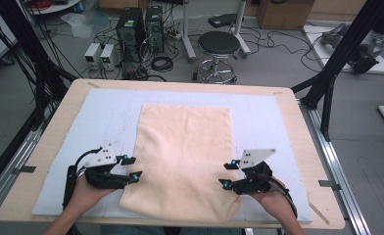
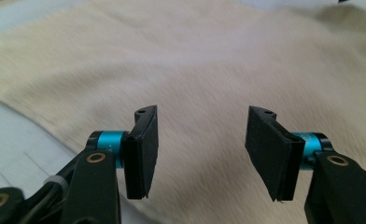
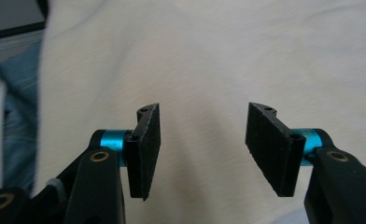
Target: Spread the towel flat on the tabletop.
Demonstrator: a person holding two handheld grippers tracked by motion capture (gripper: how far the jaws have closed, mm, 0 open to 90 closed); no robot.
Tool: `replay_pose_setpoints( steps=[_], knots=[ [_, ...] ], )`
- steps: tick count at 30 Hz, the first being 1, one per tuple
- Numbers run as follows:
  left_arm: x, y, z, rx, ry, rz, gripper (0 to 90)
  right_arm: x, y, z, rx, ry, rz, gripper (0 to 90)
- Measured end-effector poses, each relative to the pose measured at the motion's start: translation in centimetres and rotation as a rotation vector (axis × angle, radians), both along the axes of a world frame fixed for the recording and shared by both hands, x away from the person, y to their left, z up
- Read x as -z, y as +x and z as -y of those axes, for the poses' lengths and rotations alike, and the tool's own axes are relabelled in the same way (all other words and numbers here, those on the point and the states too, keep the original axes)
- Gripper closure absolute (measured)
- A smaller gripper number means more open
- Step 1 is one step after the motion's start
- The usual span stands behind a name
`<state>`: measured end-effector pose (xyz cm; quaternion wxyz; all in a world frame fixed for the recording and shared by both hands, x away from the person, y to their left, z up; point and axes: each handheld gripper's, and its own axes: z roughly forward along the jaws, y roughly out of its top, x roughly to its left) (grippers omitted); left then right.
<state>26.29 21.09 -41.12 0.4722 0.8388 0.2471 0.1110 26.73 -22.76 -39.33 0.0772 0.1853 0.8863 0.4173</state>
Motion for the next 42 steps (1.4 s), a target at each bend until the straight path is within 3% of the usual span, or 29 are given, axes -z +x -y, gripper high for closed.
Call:
replay_pose_setpoints(
  steps=[2,4,7,10,13,17,24,27,28,32,34,35,37,38,40,42],
  knots=[
    [0.7,-0.5,0.3,0.04,0.024,-0.018,43.9,0.7,-0.9,-0.3,-0.029,-0.019,-0.019,44.0],
    [1.4,-0.4,0.8,0.072,0.063,-0.042,46.3,1.7,-1.4,-0.8,-0.046,-0.068,-0.015,46.3],
    [2.6,-0.1,1.8,0.096,0.15,-0.072,60.9,3.0,-1.3,-1.4,-0.062,-0.115,-0.037,63.6],
    [2.3,0.0,2.1,0.093,0.153,-0.053,82.7,3.0,-1.1,-1.8,-0.08,-0.13,-0.022,80.2],
    [1.6,-0.1,1.8,0.068,0.135,-0.036,85.7,2.2,-1.2,-2.0,-0.096,-0.127,-0.007,89.1],
    [-0.1,-0.2,1.0,0.031,0.06,0.0,86.4,0.5,-1.2,-1.9,-0.092,-0.106,0.031,89.4],
    [-3.5,1.4,0.5,-0.029,0.006,0.072,86.4,-3.0,0.1,-1.2,-0.041,-0.09,0.105,89.6],
    [-4.8,3.7,0.4,-0.086,-0.037,0.07,86.5,-4.5,1.8,-0.8,-0.003,-0.101,0.139,89.7],
    [-5.1,4.7,0.5,-0.113,-0.034,0.077,86.4,-4.9,2.7,-0.7,0.02,-0.102,0.151,89.8],
    [-6.2,9.5,1.5,-0.243,-0.041,0.096,86.4,-5.9,7.3,0.2,0.14,-0.105,0.163,89.8],
    [-6.2,11.7,2.0,-0.311,-0.03,0.092,83.7,-5.9,9.8,0.8,0.219,-0.075,0.143,89.5],
    [-6.1,12.4,2.1,-0.342,-0.036,0.086,77.1,-5.7,10.8,1.0,0.241,-0.05,0.114,88.3],
    [-5.9,12.9,1.9,-0.32,-0.066,0.057,70.9,-5.0,11.9,1.3,0.237,-0.029,0.072,80.9],
    [-5.8,12.7,1.8,-0.297,-0.06,0.051,68.6,-4.7,11.9,1.2,0.219,-0.029,0.053,77.6],
    [-5.3,11.9,1.6,-0.261,-0.033,0.056,63.4,-4.0,11.1,0.7,0.168,-0.032,0.05,73.7],
    [-4.8,10.8,1.2,-0.223,-0.05,0.049,60.5,-3.3,10.0,0.1,0.125,-0.05,0.039,69.8]
  ],
)
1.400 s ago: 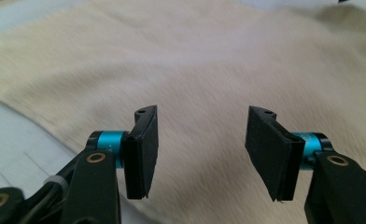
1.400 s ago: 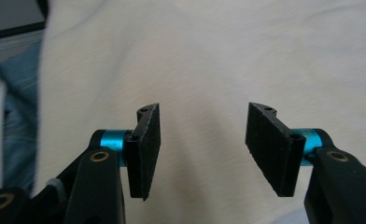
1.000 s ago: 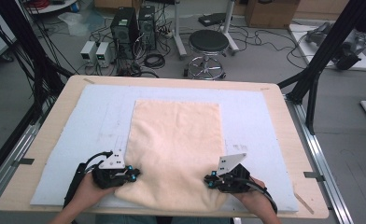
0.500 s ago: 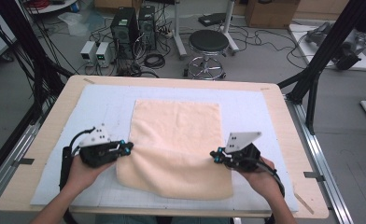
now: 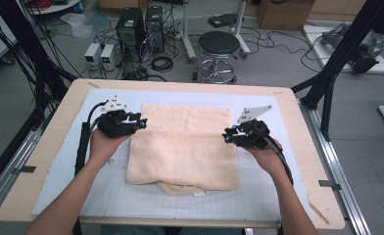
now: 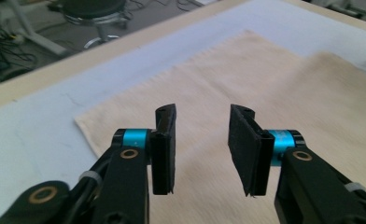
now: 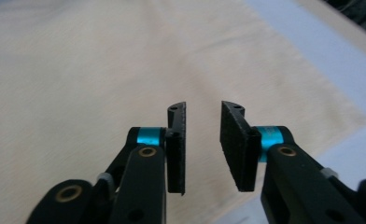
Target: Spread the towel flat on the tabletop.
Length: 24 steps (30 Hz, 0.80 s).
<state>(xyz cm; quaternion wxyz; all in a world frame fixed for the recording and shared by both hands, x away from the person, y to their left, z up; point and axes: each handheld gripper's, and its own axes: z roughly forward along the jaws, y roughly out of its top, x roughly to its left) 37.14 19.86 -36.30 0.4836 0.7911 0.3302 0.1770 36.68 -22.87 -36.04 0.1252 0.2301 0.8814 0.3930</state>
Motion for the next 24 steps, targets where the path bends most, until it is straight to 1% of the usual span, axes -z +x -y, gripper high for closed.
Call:
replay_pose_setpoints(
  steps=[2,3,4,5,6,7,8,9,11,12,14,16,17,18,20,22,23,24],
  knots=[
    [0.5,-1.6,-0.3,0.034,-0.008,0.011,58.9,0.6,-1.4,-0.4,-0.037,-0.009,0.001,67.2],
    [0.8,-2.4,-0.3,0.054,-0.006,0.013,58.2,0.9,-2.3,-0.6,-0.046,-0.004,0.004,66.3],
    [1.1,-3.3,-0.4,0.072,0.005,0.012,57.2,1.1,-3.0,-0.8,-0.064,-0.007,-0.004,64.2],
    [1.4,-4.2,-0.4,0.086,0.011,0.012,55.6,1.2,-3.9,-0.9,-0.075,-0.016,-0.001,63.9],
    [1.6,-5.1,-0.4,0.105,0.021,0.016,55.1,1.4,-4.8,-1.0,-0.084,-0.009,0.016,63.7],
    [1.9,-6.1,-0.5,0.121,0.023,0.02,54.4,1.5,-5.6,-1.0,-0.094,0.007,0.02,62.8],
    [2.1,-7.0,-0.6,0.132,0.027,0.024,53.4,1.6,-6.3,-1.0,-0.1,0.011,0.017,61.6],
    [2.4,-7.8,-0.7,0.146,0.015,0.028,51.7,1.8,-6.9,-1.0,-0.106,0.012,0.024,61.1],
    [3.0,-9.2,-0.9,0.168,0.007,0.019,48.7,2.4,-8.1,-1.0,-0.117,0.031,0.013,58.8],
    [3.2,-9.8,-1.0,0.181,0.007,0.007,47.3,2.7,-8.5,-1.0,-0.124,0.03,0.007,57.0],
    [3.6,-10.8,-1.1,0.214,0.025,-0.008,46.0,3.4,-9.4,-1.1,-0.14,0.017,-0.008,53.8],
    [4.0,-11.6,-0.9,0.244,0.044,-0.023,44.6,4.1,-10.2,-1.3,-0.171,0.0,-0.021,48.7],
    [4.2,-11.9,-0.8,0.254,0.068,-0.027,44.2,4.5,-10.5,-1.3,-0.188,-0.011,-0.029,47.5],
    [4.6,-12.0,-0.6,0.259,0.096,-0.031,43.0,4.8,-10.8,-1.4,-0.204,-0.019,-0.026,46.6],
    [5.4,-11.9,-0.2,0.261,0.148,-0.048,42.6,5.3,-11.1,-1.5,-0.207,-0.052,-0.019,46.1],
    [6.3,-11.5,0.2,0.246,0.179,-0.07,42.6,5.8,-11.0,-1.9,-0.196,-0.093,-0.016,49.8],
    [6.6,-11.2,0.5,0.245,0.191,-0.085,44.5,6.0,-10.9,-2.0,-0.183,-0.114,-0.009,54.6],
    [6.9,-11.0,0.6,0.24,0.207,-0.089,49.9,6.1,-10.7,-2.2,-0.182,-0.128,-0.005,61.5]
  ],
)
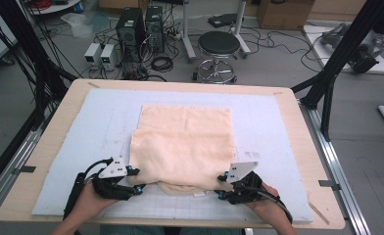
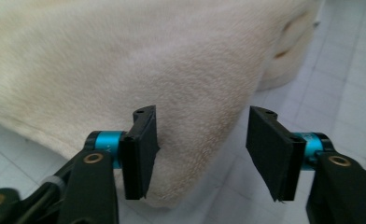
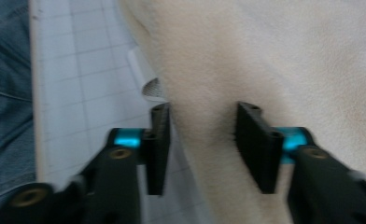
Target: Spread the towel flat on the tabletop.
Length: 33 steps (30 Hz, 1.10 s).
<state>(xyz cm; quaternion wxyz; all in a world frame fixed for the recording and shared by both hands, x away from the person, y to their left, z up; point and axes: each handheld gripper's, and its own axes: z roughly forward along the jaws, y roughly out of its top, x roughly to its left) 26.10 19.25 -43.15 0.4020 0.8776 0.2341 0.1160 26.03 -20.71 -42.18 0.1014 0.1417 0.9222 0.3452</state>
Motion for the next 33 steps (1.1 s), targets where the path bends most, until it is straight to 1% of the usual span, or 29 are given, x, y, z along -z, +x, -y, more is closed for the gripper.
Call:
replay_pose_setpoints(
  steps=[2,3,4,5,6,7,8,9,10,12,13,14,15,16,17,18,19,20,21,22,23,24,25,26,28,30,31,32,33],
  knots=[
    [0.0,0.3,0.2,-0.003,0.024,0.012,68.6,0.0,0.5,-0.2,-0.001,-0.017,0.0,76.8],
    [-0.2,0.4,0.3,-0.006,0.024,0.024,77.1,-0.2,0.7,-0.2,0.0,-0.008,-0.007,81.2],
    [-0.6,0.6,0.4,-0.013,0.012,0.04,82.2,-0.5,1.0,-0.1,-0.002,-0.002,-0.009,82.9],
    [-1.1,0.8,0.4,-0.019,0.013,0.055,83.5,-1.0,1.1,-0.2,0.002,-0.002,-0.005,83.4],
    [-1.7,1.2,0.5,-0.035,0.0,0.073,84.0,-1.5,1.3,-0.2,0.009,-0.006,0.015,83.7],
    [-2.5,1.7,0.5,-0.055,-0.014,0.098,84.2,-2.2,1.6,-0.2,0.017,0.002,0.029,83.7],
    [-3.3,2.4,0.5,-0.085,-0.048,0.115,84.2,-2.9,2.0,-0.1,0.023,0.007,0.04,83.7],
    [-4.1,3.2,0.4,-0.119,-0.083,0.116,84.2,-3.6,2.5,-0.1,0.032,0.011,0.056,83.7],
    [-4.9,4.2,0.5,-0.15,-0.104,0.123,84.2,-4.3,3.2,0.0,0.046,0.013,0.068,83.6],
    [-6.1,6.2,0.8,-0.207,-0.122,0.156,84.2,-5.7,4.8,0.2,0.081,0.024,0.089,83.6],
    [-6.5,7.4,1.0,-0.235,-0.122,0.156,84.1,-6.2,5.7,0.2,0.104,0.03,0.097,83.5],
    [-6.8,8.7,1.2,-0.261,-0.127,0.142,83.9,-6.6,6.8,0.3,0.124,0.037,0.105,83.5],
    [-6.9,10.0,1.5,-0.291,-0.13,0.128,83.0,-6.8,8.1,0.4,0.152,0.053,0.091,83.3],
    [-6.8,11.1,1.7,-0.323,-0.12,0.12,79.5,-6.7,9.4,0.4,0.181,0.06,0.067,82.6],
    [-6.6,12.1,2.0,-0.362,-0.119,0.097,72.1,-6.4,10.6,0.4,0.208,0.053,0.061,80.3],
    [-6.5,12.8,1.9,-0.371,-0.123,0.065,65.4,-6.0,11.6,0.4,0.249,0.042,0.045,73.9],
    [-6.4,13.1,1.9,-0.369,-0.132,0.063,63.9,-5.5,12.5,0.6,0.281,0.047,0.034,69.7],
    [-6.3,13.1,1.7,-0.362,-0.134,0.065,63.3,-5.1,13.1,0.8,0.292,0.059,0.013,67.8],
    [-6.2,12.9,1.5,-0.341,-0.141,0.061,61.3,-4.8,13.3,1.0,0.3,0.062,-0.007,65.6],
    [-6.1,12.5,1.3,-0.316,-0.142,0.062,59.8,-4.6,13.3,1.2,0.296,0.064,-0.015,65.1],
    [-6.0,11.9,1.1,-0.299,-0.131,0.072,59.4,-4.6,12.9,1.3,0.276,0.077,-0.006,65.1],
    [-5.8,11.4,0.8,-0.285,-0.135,0.075,59.1,-4.6,12.4,1.3,0.264,0.09,0.003,64.9],
    [-5.6,10.8,0.6,-0.266,-0.143,0.073,58.3,-4.6,11.9,1.3,0.252,0.093,0.012,64.2],
    [-5.4,10.1,0.3,-0.25,-0.14,0.077,58.1,-4.7,11.2,1.3,0.24,0.091,0.012,63.8],
    [-4.9,8.6,-0.1,-0.225,-0.15,0.083,57.9,-4.6,9.7,1.2,0.205,0.094,0.036,63.4],
    [-4.5,7.2,-0.3,-0.189,-0.154,0.075,57.9,-4.6,8.2,0.9,0.173,0.071,0.028,61.5],
    [-4.2,6.5,-0.4,-0.168,-0.152,0.078,58.0,-4.6,7.3,0.8,0.157,0.077,0.051,62.1],
    [-3.8,6.0,-0.4,-0.148,-0.15,0.065,58.1,-4.5,6.4,0.7,0.136,0.095,0.057,62.3],
    [-3.4,5.6,-0.3,-0.128,-0.147,0.062,58.5,-4.4,5.8,0.6,0.114,0.096,0.054,62.1]
  ],
)
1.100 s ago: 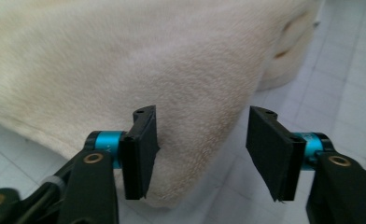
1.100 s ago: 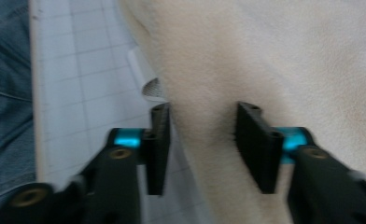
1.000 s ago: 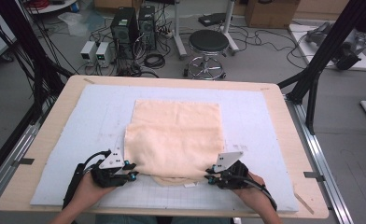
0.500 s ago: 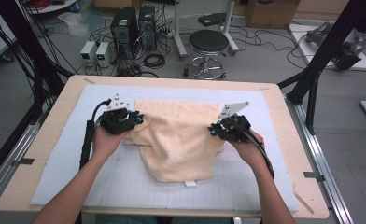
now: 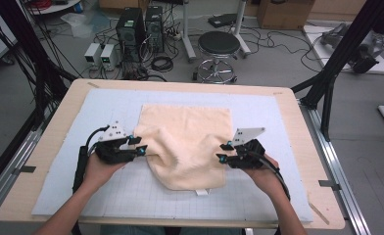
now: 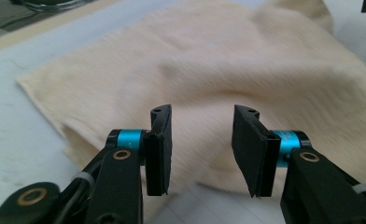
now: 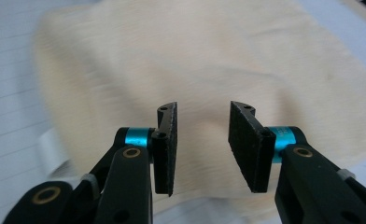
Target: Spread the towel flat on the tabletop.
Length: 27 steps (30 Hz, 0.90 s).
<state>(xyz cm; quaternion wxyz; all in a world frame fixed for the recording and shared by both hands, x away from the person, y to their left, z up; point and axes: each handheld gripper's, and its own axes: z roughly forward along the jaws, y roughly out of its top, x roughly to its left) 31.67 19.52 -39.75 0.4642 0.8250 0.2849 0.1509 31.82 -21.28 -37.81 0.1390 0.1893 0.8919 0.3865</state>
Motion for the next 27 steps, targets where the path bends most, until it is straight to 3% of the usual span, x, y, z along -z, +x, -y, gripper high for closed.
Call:
replay_pose_setpoints(
  steps=[2,6,8,12,15,17,19,23,27],
  knots=[
    [0.9,-0.4,0.3,0.034,0.021,-0.015,62.3,0.6,-1.0,-0.4,-0.03,-0.021,-0.011,61.9],
    [3.0,0.1,1.1,0.083,0.04,-0.086,68.9,2.9,-1.8,-0.7,-0.063,-0.028,-0.063,61.8],
    [3.5,0.6,1.4,0.096,0.021,-0.101,71.6,4.0,-1.7,-0.6,-0.066,-0.024,-0.104,61.7],
    [4.1,1.1,1.9,0.12,-0.003,-0.102,72.0,5.2,-1.0,-0.9,-0.075,-0.042,-0.137,60.2],
    [4.9,1.3,2.4,0.138,0.04,-0.134,67.7,5.6,-0.6,-1.1,-0.075,-0.037,-0.165,60.8],
    [4.8,1.1,2.7,0.133,0.061,-0.108,68.7,5.8,-0.4,-0.9,-0.072,-0.02,-0.187,62.9],
    [4.8,0.9,2.9,0.122,0.079,-0.085,73.9,5.8,-0.5,-0.9,-0.084,-0.012,-0.199,71.5],
    [4.7,0.3,3.5,0.109,0.12,-0.049,84.8,5.7,-0.7,-1.1,-0.102,-0.018,-0.191,79.2],
    [4.3,0.0,3.5,0.103,0.137,-0.06,86.9,5.6,-0.8,-1.1,-0.1,-0.018,-0.192,84.8]
  ],
)
